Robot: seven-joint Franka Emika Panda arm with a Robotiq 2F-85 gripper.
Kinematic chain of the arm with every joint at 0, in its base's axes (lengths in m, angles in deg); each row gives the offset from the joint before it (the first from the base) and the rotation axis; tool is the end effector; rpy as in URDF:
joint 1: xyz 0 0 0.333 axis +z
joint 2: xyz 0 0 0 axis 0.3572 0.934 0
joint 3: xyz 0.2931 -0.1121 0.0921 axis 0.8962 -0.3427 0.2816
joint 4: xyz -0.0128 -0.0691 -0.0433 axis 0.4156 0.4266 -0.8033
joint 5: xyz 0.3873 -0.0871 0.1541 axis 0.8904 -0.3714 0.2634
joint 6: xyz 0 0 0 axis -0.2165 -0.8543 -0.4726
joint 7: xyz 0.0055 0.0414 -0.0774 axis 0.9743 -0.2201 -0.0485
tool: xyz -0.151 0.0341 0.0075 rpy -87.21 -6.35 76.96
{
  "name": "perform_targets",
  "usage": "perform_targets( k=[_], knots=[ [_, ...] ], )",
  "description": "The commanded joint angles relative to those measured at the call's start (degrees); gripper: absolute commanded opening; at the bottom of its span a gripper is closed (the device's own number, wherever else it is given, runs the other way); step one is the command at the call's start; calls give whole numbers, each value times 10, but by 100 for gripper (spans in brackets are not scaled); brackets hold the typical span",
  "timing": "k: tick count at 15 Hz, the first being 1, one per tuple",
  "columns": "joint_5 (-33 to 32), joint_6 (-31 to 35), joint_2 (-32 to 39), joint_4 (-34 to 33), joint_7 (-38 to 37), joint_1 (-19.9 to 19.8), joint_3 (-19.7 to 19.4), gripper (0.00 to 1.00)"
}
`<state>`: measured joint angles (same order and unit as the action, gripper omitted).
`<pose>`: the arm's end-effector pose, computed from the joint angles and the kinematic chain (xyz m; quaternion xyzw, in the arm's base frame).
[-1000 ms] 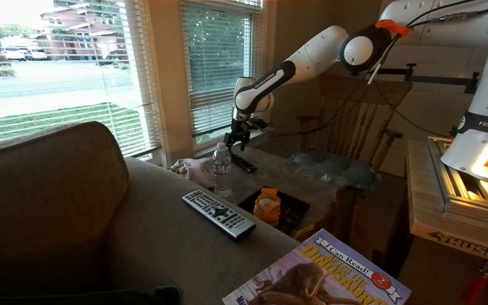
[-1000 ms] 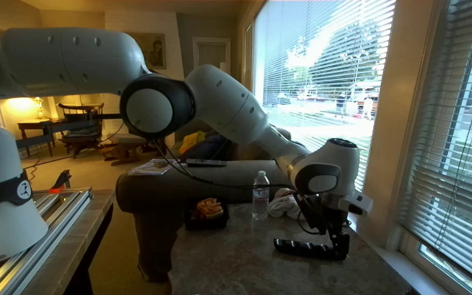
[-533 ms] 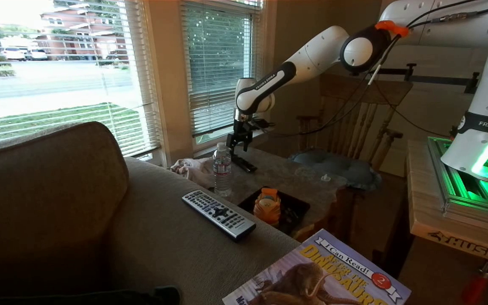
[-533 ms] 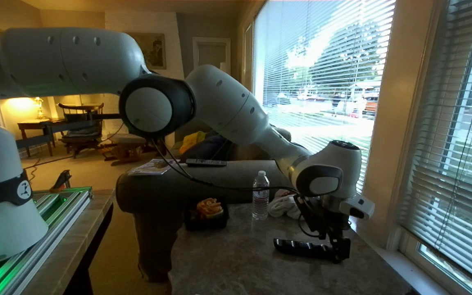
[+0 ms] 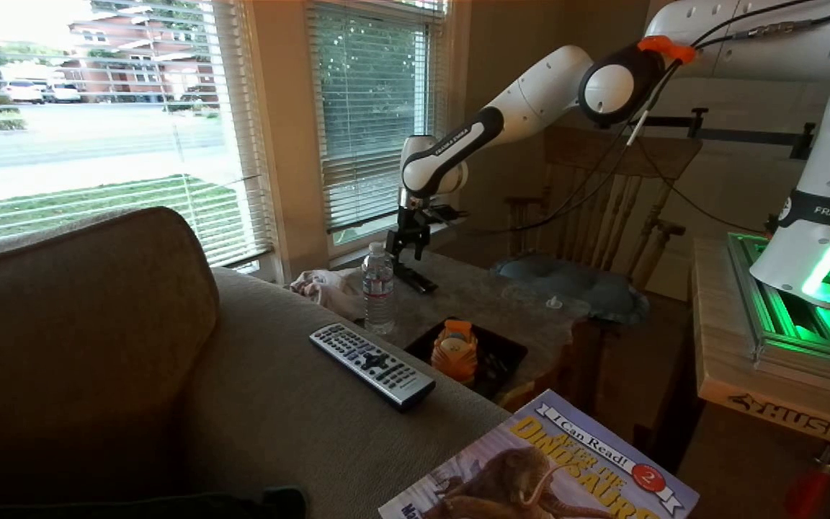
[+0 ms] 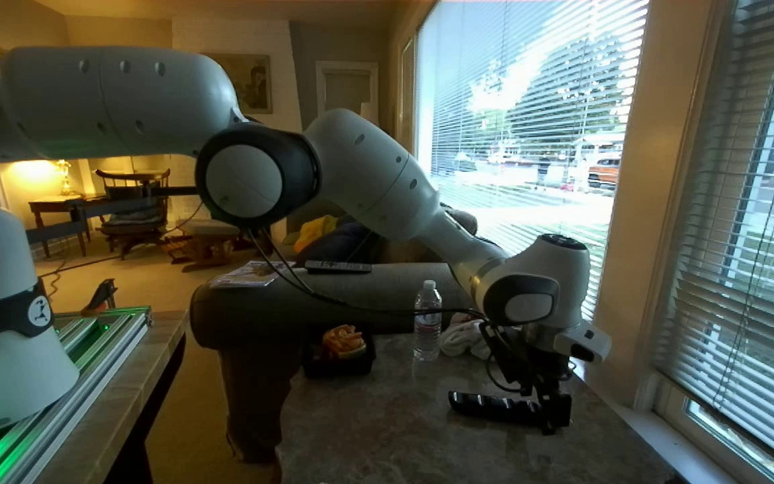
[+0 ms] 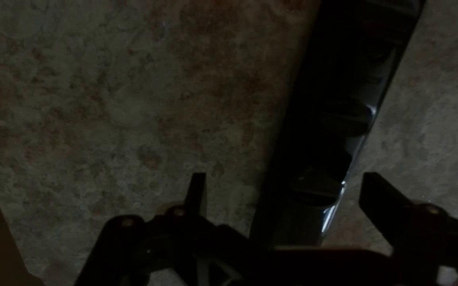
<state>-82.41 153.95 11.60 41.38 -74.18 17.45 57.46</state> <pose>0.8104 -0.0413 -0.0652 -0.9936 0.1016 -0.0412 0.0280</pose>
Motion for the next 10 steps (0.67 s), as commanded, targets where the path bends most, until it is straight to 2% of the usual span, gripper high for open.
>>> perform_targets(
  k=[1, 2, 7, 10],
  knots=[
    [2, 12, 0, 6, 5, 3, -1, 68],
    [2, 11, 0, 6, 6, 2, -1, 59],
    [3, 1, 8, -12, 7, 4, 5, 25],
    [3, -11, 16, -26, 8, 2, 5, 13]
  ],
)
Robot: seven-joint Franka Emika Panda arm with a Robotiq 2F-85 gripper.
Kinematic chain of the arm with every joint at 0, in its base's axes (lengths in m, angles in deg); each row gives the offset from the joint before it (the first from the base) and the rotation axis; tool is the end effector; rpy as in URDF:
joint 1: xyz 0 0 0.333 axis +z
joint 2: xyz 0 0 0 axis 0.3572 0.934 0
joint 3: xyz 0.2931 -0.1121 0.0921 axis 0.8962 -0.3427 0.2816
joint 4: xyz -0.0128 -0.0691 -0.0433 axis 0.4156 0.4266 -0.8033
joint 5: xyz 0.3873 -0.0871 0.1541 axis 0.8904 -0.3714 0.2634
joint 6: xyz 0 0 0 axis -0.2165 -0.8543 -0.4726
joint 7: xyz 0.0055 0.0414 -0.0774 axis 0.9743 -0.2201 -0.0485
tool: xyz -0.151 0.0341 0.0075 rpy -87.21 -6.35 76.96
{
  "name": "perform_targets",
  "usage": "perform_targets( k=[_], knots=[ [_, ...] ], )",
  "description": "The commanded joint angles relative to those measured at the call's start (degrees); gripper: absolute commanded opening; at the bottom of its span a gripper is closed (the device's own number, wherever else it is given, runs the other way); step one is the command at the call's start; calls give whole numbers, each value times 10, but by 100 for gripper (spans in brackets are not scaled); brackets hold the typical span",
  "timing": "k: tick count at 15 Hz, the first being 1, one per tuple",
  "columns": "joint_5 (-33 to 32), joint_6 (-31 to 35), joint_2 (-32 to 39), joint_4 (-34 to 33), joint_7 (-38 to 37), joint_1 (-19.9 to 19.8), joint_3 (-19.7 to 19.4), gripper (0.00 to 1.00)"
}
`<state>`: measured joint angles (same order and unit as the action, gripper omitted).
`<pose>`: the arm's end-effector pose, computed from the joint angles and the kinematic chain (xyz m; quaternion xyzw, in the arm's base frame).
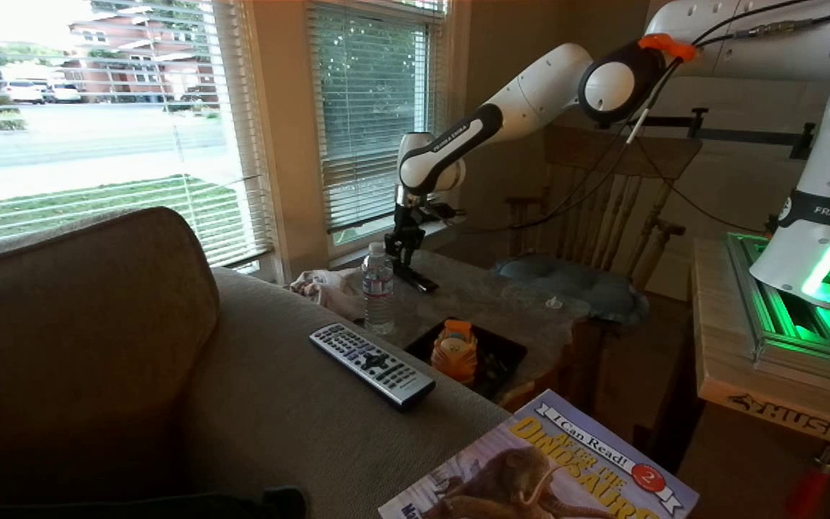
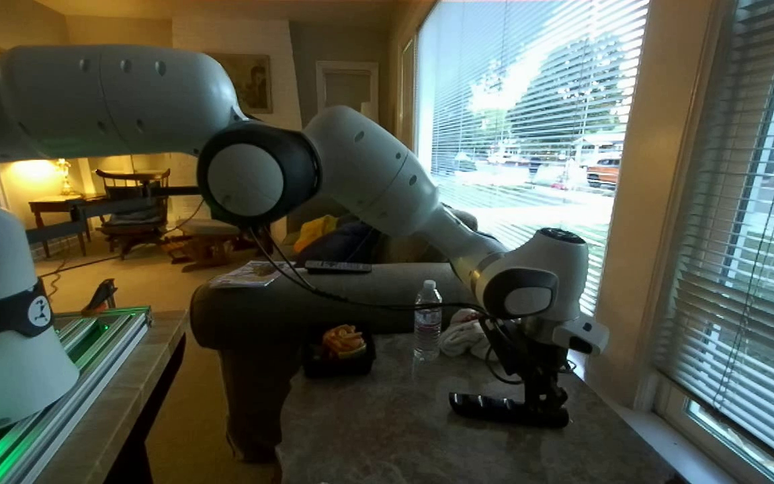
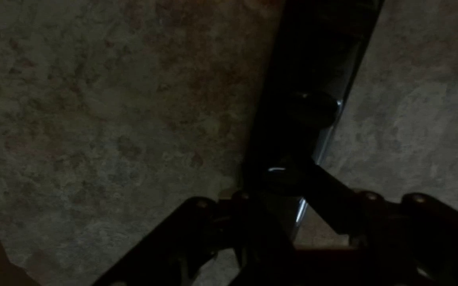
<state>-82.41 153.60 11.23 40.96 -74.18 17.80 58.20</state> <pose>0.8151 -0.0306 -0.0569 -0.9936 0.0981 -0.0446 0.0349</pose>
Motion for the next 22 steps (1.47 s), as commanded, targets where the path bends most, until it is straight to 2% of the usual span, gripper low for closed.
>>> perform_targets(
  k=[1, 2, 4, 5, 12, 18, 22],
  knots=[
    [3, -10, 19, -24, 9, -2, -2, 7],
    [4, -13, 18, -24, 6, -2, -2, 45],
    [5, -9, 9, -13, 10, 1, 1, 46],
    [4, -7, 9, -18, 13, 4, 3, 51],
    [2, -10, 10, -31, 33, 16, 7, 100],
    [-7, -41, 2, -16, 15, 19, -12, 100],
    [-5, -35, 2, -7, 18, 15, -14, 100]
  ],
)
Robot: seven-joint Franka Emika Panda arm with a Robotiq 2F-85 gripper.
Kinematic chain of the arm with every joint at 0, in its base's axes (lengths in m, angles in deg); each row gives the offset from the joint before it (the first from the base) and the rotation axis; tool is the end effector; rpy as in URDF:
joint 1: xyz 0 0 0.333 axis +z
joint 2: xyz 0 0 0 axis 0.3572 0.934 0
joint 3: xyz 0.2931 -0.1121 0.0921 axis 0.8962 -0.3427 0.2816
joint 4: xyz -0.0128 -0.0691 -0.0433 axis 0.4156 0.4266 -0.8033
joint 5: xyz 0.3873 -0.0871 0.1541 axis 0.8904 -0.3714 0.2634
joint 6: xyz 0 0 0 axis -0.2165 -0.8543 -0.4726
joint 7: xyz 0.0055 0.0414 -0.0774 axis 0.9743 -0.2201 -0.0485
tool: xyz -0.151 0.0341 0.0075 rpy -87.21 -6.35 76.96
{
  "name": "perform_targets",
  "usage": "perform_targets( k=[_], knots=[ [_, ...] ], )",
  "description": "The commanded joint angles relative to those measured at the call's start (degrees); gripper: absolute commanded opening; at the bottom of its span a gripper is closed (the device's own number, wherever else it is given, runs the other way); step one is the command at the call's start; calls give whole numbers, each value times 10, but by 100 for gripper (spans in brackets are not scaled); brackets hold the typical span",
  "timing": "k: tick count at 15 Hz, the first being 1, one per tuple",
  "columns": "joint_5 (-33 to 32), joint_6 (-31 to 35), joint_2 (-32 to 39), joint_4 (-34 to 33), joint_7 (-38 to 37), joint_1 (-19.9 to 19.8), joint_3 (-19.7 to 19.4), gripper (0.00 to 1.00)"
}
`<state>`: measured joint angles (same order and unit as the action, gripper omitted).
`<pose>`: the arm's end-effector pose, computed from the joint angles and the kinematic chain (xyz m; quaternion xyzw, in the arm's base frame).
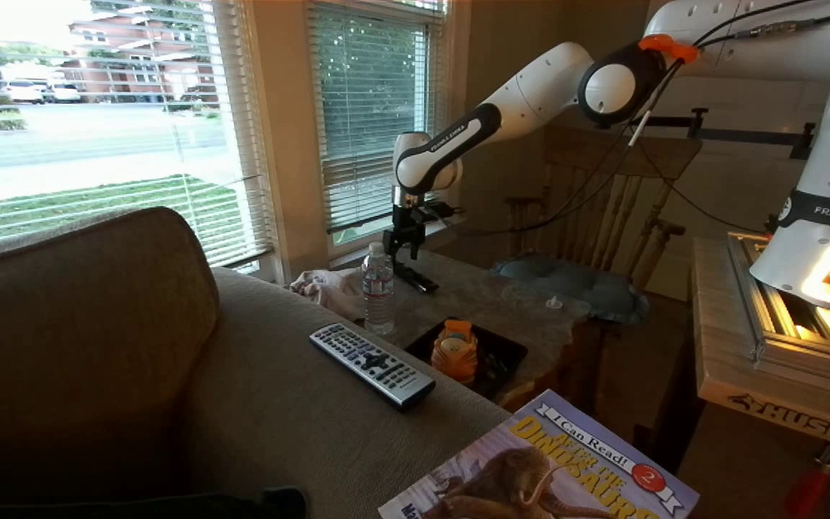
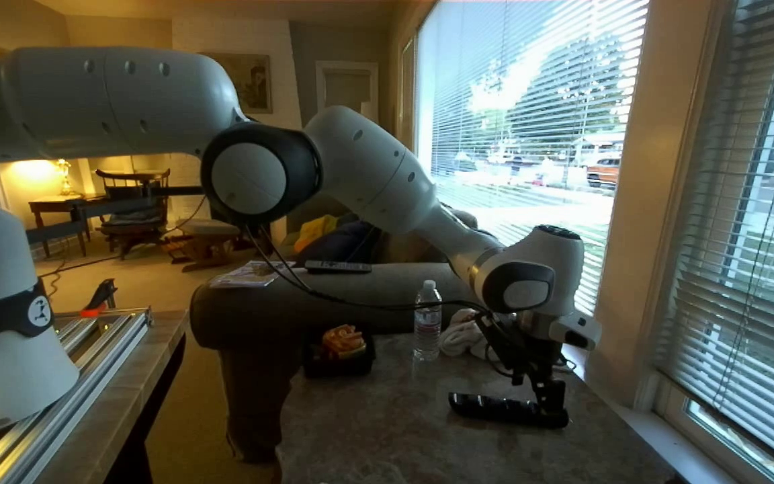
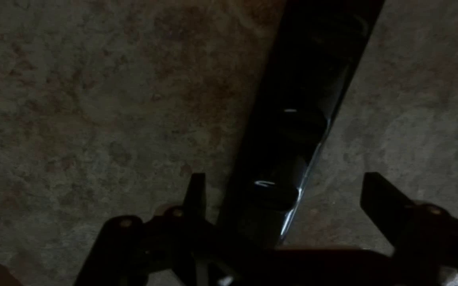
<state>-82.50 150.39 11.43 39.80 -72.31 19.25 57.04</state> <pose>0.8125 -0.0188 -0.0557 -0.9970 0.0684 -0.0256 0.0242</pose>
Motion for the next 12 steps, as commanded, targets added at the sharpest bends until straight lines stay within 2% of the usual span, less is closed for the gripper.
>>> perform_targets(
  k=[1, 12],
  knots=[
    [-3, 2, 0, 8, 0, 0, -3, 100],
    [-5, 10, 5, 12, -2, -7, -12, 100]
  ],
)
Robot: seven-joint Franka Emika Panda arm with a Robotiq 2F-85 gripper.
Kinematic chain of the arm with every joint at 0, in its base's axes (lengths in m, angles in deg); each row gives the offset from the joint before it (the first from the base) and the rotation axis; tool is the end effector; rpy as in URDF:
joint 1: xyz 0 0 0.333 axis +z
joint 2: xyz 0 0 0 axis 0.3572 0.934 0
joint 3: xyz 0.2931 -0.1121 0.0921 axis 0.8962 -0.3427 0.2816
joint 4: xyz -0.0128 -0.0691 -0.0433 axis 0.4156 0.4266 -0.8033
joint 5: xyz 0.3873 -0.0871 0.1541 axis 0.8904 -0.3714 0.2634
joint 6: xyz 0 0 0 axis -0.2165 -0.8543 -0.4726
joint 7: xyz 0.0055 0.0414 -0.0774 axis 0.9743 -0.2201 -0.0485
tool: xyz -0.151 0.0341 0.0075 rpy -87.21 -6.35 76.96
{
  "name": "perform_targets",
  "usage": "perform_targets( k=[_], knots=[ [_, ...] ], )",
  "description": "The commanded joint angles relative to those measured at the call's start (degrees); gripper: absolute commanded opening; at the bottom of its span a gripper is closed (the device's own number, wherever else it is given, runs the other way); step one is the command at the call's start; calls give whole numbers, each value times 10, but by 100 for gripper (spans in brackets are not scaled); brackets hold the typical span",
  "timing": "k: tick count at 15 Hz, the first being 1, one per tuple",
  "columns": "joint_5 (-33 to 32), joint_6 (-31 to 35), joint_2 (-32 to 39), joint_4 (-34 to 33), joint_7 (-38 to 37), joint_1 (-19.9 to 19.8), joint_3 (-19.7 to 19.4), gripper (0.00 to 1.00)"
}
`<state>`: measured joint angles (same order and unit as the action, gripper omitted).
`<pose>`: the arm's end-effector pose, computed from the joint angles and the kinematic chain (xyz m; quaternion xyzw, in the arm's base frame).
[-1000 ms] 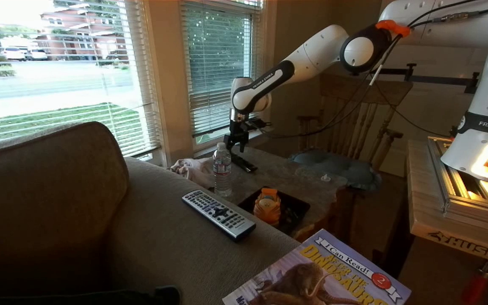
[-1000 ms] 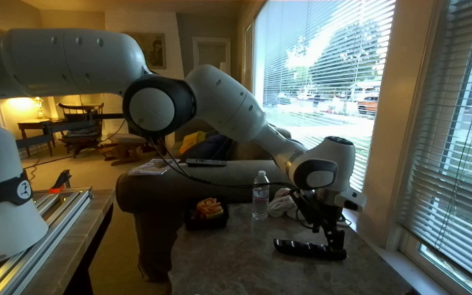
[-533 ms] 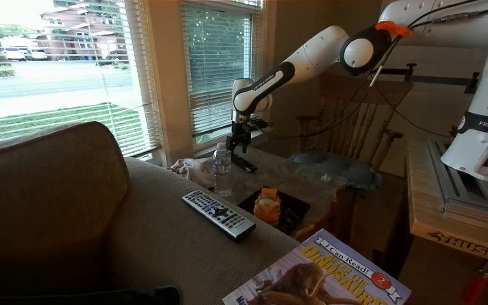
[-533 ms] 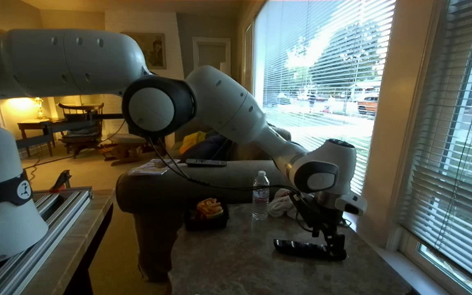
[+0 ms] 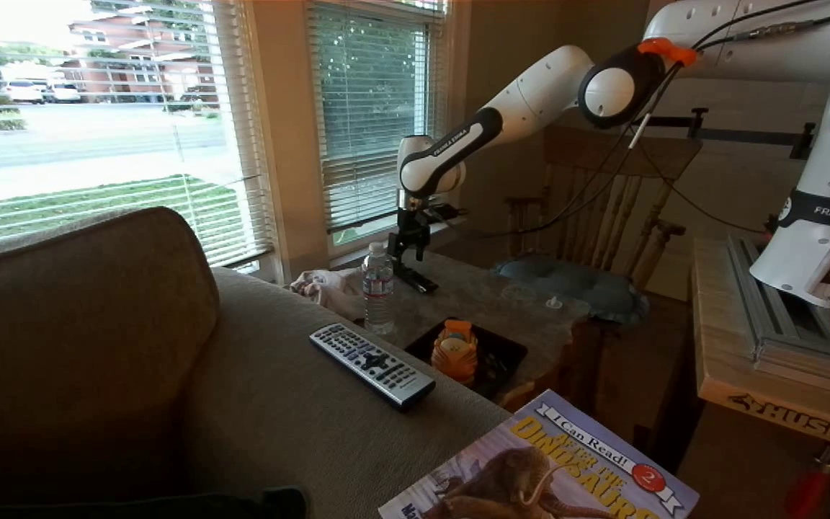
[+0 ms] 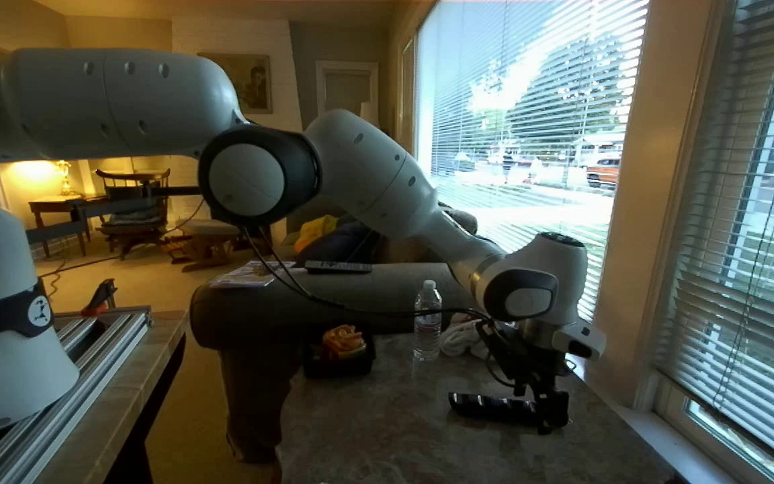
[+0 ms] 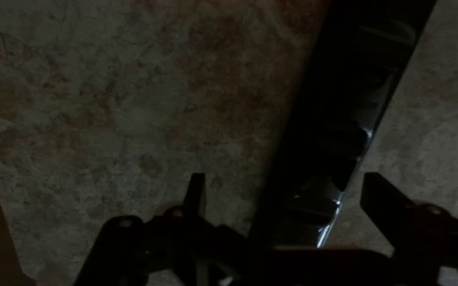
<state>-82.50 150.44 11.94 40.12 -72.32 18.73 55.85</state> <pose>0.8067 -0.0355 -0.0655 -0.9970 0.0738 -0.0193 0.0135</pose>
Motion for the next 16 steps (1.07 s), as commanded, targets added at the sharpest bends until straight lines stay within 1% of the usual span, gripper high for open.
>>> perform_targets(
  k=[1, 5, 16],
  knots=[
    [-5, 10, 0, 9, -1, -2, 0, 100],
    [-5, 10, 0, 13, -1, -4, 0, 100],
    [-2, 41, 0, 16, 14, -3, 11, 100]
  ],
)
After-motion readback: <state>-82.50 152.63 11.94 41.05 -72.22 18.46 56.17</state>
